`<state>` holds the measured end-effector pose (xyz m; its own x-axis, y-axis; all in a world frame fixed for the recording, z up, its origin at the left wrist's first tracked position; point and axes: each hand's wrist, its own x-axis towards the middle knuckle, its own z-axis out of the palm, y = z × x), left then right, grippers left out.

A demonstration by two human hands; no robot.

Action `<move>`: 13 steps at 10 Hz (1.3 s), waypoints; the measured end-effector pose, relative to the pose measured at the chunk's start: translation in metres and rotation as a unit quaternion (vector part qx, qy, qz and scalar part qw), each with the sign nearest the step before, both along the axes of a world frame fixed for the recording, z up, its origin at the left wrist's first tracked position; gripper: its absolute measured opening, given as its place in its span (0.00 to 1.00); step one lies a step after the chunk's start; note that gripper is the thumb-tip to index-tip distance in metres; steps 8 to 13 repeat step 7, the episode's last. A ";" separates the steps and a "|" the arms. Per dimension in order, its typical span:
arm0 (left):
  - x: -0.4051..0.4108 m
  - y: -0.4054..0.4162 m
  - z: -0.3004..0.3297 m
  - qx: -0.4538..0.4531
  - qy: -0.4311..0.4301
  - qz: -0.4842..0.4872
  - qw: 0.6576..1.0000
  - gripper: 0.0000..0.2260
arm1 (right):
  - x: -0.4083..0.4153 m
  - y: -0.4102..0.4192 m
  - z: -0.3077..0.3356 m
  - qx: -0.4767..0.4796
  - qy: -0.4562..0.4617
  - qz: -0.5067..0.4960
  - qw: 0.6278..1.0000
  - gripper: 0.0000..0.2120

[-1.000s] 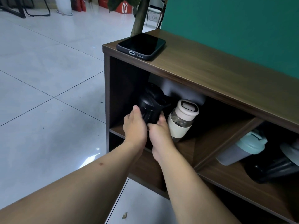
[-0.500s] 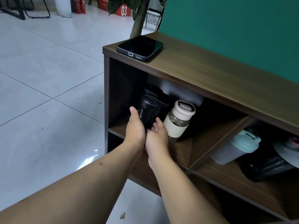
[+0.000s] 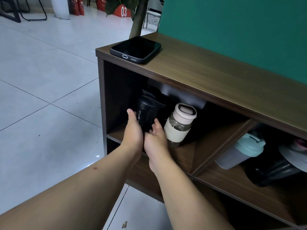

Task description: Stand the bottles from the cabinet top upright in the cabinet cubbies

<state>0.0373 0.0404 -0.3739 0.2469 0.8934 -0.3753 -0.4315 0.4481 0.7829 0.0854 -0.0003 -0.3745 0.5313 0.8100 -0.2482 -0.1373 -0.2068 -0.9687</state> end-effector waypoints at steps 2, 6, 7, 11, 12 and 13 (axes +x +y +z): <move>0.000 0.005 -0.003 0.006 -0.002 -0.004 1.000 0.23 | 0.001 -0.002 0.003 -0.028 -0.010 0.021 0.999 0.36; -0.008 -0.008 0.006 0.007 0.076 0.033 0.997 0.45 | -0.008 -0.033 0.027 -0.088 -0.006 0.036 0.995 0.27; -0.022 -0.053 0.065 0.025 0.118 0.009 0.993 0.33 | -0.025 -0.078 0.084 -0.134 -0.019 0.117 0.984 0.13; -0.022 -0.053 0.065 0.025 0.118 0.009 0.993 0.33 | -0.025 -0.078 0.084 -0.134 -0.019 0.117 0.984 0.13; -0.022 -0.053 0.065 0.025 0.118 0.009 0.993 0.33 | -0.025 -0.078 0.084 -0.134 -0.019 0.117 0.984 0.13; -0.022 -0.053 0.065 0.025 0.118 0.009 0.993 0.33 | -0.025 -0.078 0.084 -0.134 -0.019 0.117 0.984 0.13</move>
